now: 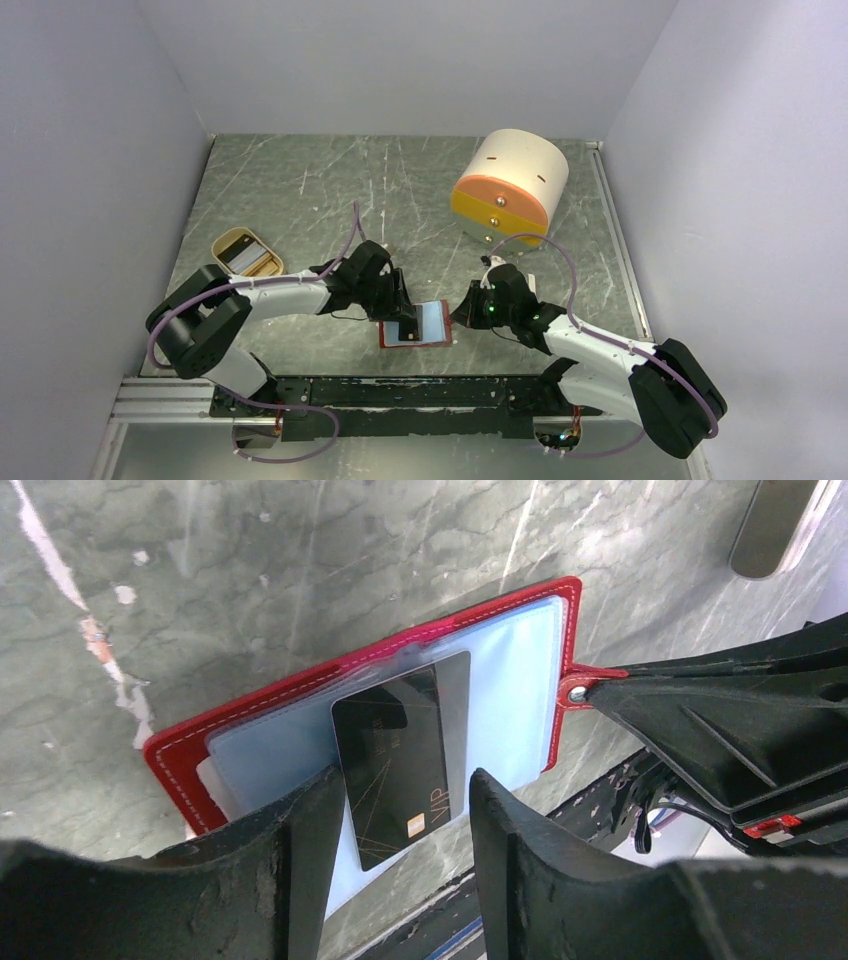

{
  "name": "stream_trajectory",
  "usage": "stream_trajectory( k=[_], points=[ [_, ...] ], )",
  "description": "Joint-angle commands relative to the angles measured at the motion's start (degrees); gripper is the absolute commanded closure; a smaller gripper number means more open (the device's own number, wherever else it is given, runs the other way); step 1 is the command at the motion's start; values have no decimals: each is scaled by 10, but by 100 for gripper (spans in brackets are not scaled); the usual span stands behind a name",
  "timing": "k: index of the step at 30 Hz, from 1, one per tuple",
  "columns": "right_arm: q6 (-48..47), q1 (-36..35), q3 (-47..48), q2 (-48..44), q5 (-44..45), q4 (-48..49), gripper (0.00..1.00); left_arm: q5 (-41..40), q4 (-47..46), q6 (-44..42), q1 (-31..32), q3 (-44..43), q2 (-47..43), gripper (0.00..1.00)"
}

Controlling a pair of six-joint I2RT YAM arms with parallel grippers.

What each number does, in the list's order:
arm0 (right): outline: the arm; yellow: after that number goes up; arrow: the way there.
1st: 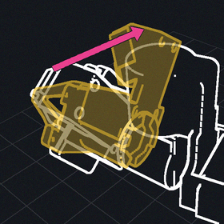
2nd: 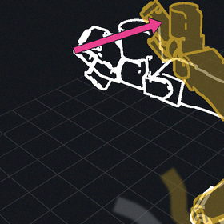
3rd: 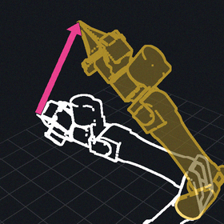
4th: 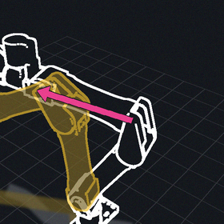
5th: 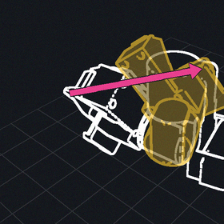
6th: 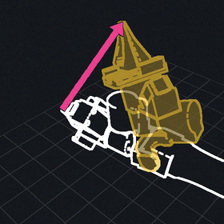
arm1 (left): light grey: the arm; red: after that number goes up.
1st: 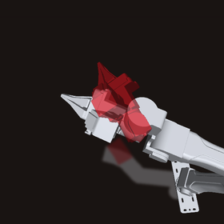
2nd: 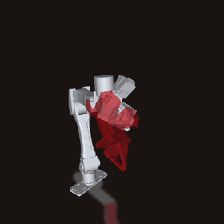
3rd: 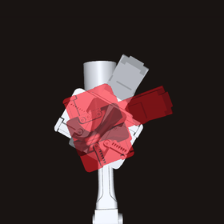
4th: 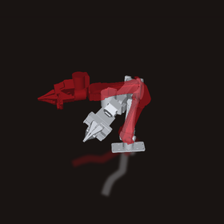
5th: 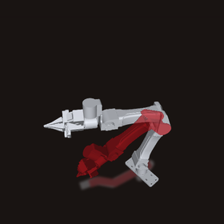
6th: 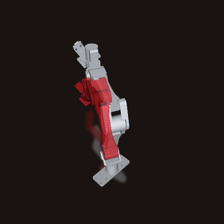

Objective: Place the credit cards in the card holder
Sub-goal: Insert the credit card into the card holder.

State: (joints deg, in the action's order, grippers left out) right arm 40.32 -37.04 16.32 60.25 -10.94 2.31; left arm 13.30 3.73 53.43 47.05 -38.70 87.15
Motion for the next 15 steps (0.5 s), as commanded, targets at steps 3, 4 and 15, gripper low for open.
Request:
stream_trajectory(
  k=[3,4,15],
  points=[
    [6,-1,-4,-4,3,11,96,20,-36,17,18,-19,13,46],
    [6,0,-4,-2,2,12,96,23,-38,19,20,-21,14,46],
    [7,-1,1,5,-4,16,97,50,-86,35,36,-31,40,48]
  ],
)
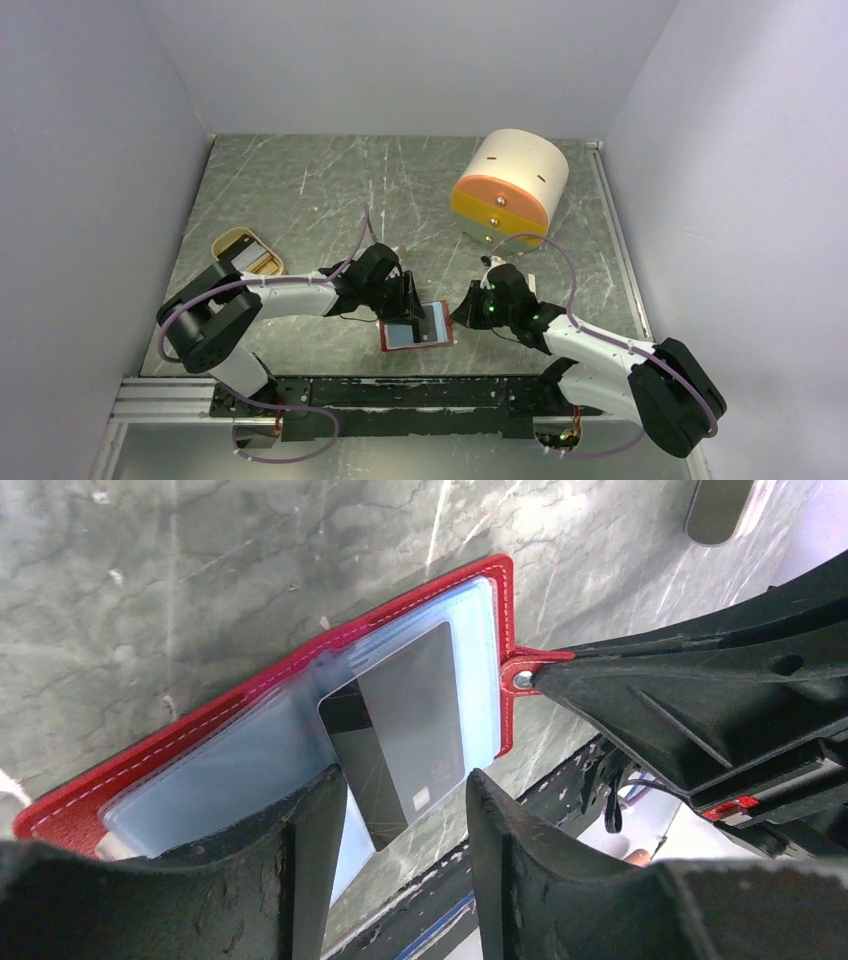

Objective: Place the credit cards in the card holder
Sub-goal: Insert the credit card into the card holder.

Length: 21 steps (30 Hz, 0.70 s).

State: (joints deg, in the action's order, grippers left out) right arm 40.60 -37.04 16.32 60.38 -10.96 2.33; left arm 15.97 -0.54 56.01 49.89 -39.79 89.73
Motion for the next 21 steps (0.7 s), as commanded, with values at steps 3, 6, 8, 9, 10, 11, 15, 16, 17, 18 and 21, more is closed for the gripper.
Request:
stream_trajectory(
  k=[3,6,8,9,10,11,15,16,17,18,21],
  points=[
    [7,-1,-1,3,-6,17,97,30,-61,13,10,-24,22,48],
    [11,-1,-3,2,-8,22,97,36,-78,17,11,-25,30,48],
    [15,-1,-7,2,-11,27,97,40,-96,21,11,-22,37,49],
    [16,-1,-8,2,-11,29,97,45,-106,23,11,-20,41,49],
    [18,-1,-10,1,-11,31,97,49,-113,25,11,-19,44,49],
    [18,-1,-12,1,-11,31,97,50,-115,25,11,-19,47,49],
    [16,0,-11,-13,14,6,97,34,-83,18,6,-16,24,48],
    [13,1,-10,-18,26,-3,97,26,-69,13,1,-15,12,48],
    [12,1,-7,-22,35,-11,98,18,-54,7,-5,-15,-3,48],
    [10,2,-5,-26,41,-19,98,8,-37,0,-9,-15,-19,49],
    [6,4,2,-33,58,-41,98,-26,31,-28,-27,-17,-65,50]
  ],
)
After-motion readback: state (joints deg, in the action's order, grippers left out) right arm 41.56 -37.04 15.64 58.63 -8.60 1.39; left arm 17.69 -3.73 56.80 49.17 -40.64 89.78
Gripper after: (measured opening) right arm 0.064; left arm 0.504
